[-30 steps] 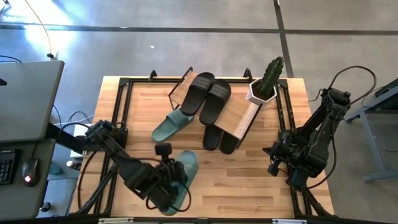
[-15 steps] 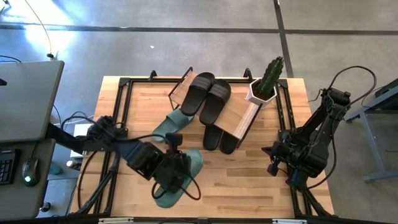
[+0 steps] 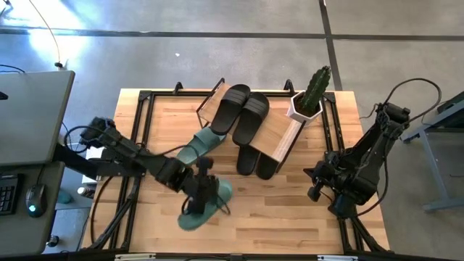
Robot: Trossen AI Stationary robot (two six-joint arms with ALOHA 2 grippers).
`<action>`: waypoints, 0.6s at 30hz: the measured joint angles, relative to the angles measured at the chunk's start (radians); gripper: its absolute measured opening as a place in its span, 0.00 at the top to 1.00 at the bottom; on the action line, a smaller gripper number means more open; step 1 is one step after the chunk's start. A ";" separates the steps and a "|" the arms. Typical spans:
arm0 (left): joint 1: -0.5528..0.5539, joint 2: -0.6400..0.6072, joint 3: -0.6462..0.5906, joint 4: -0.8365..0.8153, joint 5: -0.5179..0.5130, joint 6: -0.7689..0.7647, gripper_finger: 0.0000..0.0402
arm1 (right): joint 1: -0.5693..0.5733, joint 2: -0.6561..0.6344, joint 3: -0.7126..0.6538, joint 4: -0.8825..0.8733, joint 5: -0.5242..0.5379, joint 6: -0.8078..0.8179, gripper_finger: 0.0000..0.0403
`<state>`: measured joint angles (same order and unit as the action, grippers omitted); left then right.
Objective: Pick and place slides into the shelf
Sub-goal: Put the green slide under the shelf
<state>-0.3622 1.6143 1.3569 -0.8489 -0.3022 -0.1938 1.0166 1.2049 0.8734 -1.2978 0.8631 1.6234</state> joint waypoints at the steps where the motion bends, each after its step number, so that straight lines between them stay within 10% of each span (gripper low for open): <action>1: 0.016 -0.012 -0.051 0.019 -0.004 -0.001 1.00 | -0.009 0.000 0.000 0.000 -0.001 0.000 1.00; 18: 0.215 0.079 -0.257 0.217 -0.141 0.313 1.00 | -0.108 0.007 0.000 0.019 -0.048 0.037 1.00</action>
<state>-0.1468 1.6938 1.1004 -0.6323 -0.4431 0.1194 0.9088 1.2122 0.8734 -1.2790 0.8146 1.6600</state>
